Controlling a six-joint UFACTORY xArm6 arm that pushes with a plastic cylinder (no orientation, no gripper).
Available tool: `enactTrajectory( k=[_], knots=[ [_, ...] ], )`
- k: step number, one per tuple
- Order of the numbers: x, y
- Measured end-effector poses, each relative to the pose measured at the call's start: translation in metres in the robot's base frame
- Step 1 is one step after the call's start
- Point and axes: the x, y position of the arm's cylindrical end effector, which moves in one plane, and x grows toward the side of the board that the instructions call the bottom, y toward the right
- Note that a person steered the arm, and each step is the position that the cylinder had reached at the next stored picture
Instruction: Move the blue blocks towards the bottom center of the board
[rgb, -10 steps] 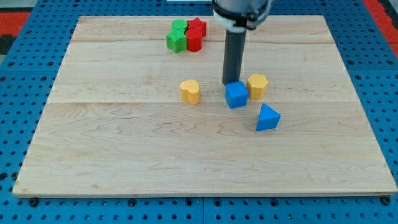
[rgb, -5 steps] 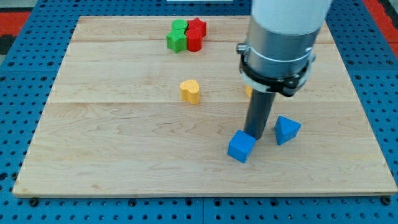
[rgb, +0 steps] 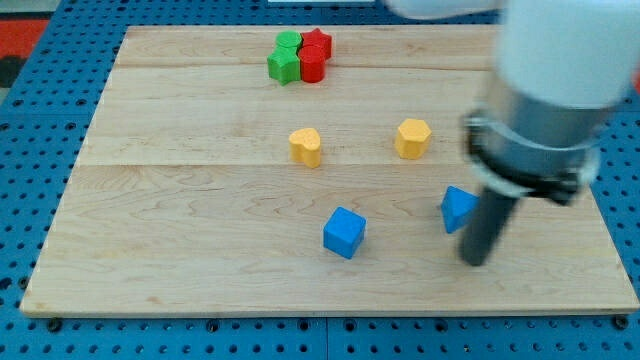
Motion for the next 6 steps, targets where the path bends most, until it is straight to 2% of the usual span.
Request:
enactTrajectory(
  k=[1,2,3,4,5,6],
  knots=[
    [-0.017,0.09],
    [-0.056,0.064],
    [-0.049,-0.036],
    [-0.05,-0.089],
    [-0.056,-0.078],
    [-0.054,-0.115]
  ],
)
